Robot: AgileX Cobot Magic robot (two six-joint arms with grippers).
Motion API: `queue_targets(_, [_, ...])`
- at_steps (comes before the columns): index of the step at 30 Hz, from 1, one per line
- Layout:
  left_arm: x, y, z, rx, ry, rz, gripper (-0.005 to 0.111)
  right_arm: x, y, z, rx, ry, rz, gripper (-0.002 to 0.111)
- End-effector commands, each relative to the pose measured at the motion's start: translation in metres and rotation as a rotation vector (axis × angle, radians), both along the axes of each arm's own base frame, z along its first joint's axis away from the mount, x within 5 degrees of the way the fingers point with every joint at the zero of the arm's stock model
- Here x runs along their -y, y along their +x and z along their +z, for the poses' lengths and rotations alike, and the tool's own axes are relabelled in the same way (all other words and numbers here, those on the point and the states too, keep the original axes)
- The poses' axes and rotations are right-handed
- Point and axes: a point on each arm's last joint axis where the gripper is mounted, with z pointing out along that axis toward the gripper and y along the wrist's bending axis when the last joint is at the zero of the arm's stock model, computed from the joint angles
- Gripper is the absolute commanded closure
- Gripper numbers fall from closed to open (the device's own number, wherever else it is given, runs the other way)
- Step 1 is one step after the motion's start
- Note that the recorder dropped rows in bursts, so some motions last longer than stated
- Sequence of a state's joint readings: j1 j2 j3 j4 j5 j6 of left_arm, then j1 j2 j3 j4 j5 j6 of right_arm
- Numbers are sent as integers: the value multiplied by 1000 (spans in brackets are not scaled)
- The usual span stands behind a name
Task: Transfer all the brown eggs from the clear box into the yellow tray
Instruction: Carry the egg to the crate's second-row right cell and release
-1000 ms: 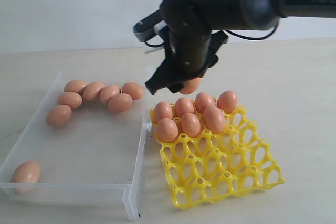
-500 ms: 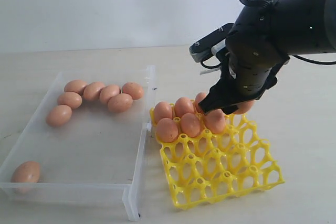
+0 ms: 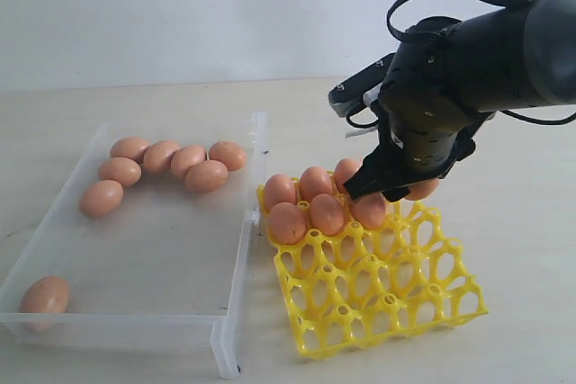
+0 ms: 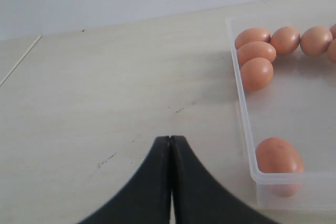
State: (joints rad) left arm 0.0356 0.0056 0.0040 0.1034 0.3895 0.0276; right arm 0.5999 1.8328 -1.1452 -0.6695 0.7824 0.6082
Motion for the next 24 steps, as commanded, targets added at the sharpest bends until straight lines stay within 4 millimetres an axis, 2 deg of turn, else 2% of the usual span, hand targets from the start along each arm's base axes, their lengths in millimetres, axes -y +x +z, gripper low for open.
queue_targets(1, [1,0,2,19,-7,-7,107,4,4,0,29,9,-20,108])
queue_targets(9, [1,0,2,19,-7,-7,107,0,7,-15,-3,16,-8,105])
queue_targets(11, [1,0,2,19,-7,-7,107,0,7,-17,-15,10,4,98])
queue_targets(16, [1,0,2,19,-7,-7,107,-2,7,-21,-30,8,20,66])
queue_targets(18, [1,0,2,19,-7,-7,107,-2,7,-23,-32,1,23,58])
queue_targets(24, [1,0,2,19,-7,-7,107,-3,8,-24,-26,14,33,53])
